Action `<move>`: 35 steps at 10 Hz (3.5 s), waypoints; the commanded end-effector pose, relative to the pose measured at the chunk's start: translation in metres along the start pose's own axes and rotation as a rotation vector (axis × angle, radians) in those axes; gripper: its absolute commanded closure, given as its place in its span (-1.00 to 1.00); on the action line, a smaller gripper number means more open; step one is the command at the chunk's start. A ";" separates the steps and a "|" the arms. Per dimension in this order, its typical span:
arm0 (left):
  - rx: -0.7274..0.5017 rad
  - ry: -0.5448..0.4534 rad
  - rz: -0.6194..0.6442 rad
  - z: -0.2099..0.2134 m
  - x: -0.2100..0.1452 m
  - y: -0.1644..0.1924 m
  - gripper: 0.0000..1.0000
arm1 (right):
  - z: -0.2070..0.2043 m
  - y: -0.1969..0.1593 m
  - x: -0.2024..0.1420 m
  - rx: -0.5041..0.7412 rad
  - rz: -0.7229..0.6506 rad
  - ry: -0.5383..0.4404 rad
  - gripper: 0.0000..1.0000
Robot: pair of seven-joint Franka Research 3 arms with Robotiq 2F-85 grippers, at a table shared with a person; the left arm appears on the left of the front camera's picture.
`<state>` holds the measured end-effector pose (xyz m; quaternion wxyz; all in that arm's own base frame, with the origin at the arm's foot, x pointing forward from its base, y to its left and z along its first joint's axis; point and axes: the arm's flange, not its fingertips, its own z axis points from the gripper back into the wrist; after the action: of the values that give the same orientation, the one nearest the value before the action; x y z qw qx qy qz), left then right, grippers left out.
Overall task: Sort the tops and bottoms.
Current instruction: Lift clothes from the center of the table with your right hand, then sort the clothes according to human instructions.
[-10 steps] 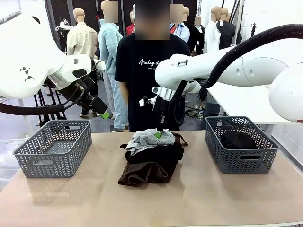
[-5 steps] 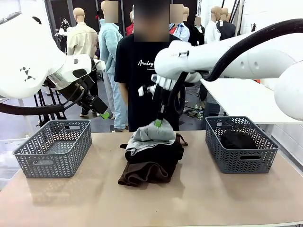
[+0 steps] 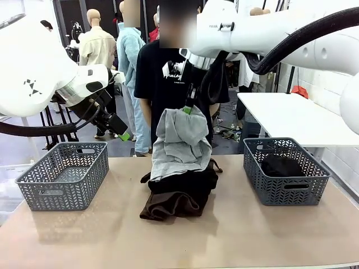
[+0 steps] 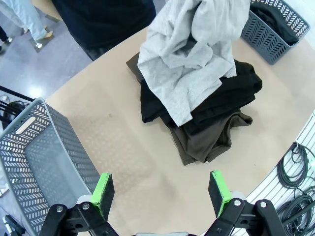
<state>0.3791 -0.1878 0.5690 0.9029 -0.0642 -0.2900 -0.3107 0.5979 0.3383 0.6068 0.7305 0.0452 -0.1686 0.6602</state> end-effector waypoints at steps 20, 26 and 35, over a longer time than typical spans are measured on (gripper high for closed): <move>0.001 0.001 0.000 0.001 0.000 0.001 -1.00 | 0.125 0.013 0.040 -0.415 0.169 0.088 1.00; 0.001 0.001 0.000 0.001 0.000 0.001 -1.00 | 0.125 0.013 0.040 -0.415 0.169 0.088 1.00; 0.001 0.001 0.000 0.001 0.000 0.001 -1.00 | 0.125 0.013 0.040 -0.415 0.169 0.088 1.00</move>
<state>0.3790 -0.1877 0.5691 0.9029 -0.0642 -0.2901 -0.3107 0.5660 0.3428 0.7318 0.6735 -0.1442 -0.2714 0.6723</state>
